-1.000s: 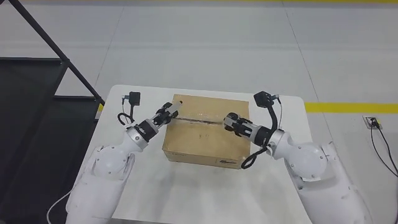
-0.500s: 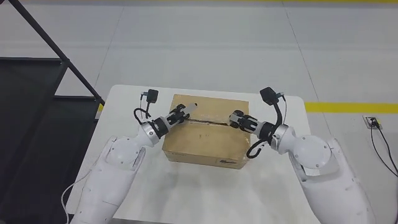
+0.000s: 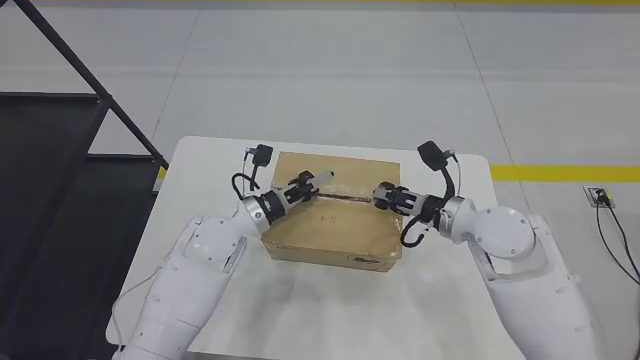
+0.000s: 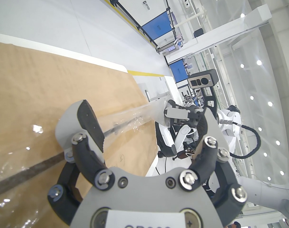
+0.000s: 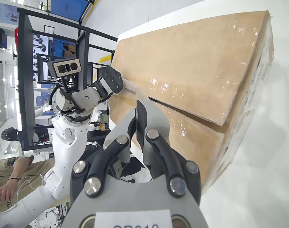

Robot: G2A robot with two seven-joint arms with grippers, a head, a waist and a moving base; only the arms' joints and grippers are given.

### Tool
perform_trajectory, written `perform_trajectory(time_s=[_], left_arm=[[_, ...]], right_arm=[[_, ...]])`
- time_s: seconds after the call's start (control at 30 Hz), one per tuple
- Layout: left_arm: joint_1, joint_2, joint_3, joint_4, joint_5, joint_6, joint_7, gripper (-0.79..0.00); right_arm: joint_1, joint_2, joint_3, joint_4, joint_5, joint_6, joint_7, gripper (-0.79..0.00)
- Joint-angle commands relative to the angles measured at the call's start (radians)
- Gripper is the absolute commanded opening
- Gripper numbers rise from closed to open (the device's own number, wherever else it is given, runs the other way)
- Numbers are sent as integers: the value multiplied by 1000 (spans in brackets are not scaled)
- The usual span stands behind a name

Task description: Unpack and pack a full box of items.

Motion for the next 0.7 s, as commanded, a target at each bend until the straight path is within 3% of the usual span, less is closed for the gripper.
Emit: perform_trajectory(time_s=[0.0, 0.33, 0.47, 0.57, 0.67], left_arm=[[-3, -2, 7, 6, 1, 1, -1, 0], [-37, -16, 49, 57, 0, 17, -5, 0], [-48, -21, 61, 76, -2, 16, -4, 0], [-52, -23, 66, 83, -3, 13, -4, 0], [-53, -25, 68, 85, -4, 10, -6, 0]], right_arm=[[5, 0, -4, 7, 1, 2, 1, -773], [26, 5, -17, 33, 9, 9, 6, -733], [31, 7, -19, 44, 9, 14, 13, -665], [37, 9, -21, 54, 9, 19, 14, -502], [42, 10, -24, 64, 10, 24, 15, -188]])
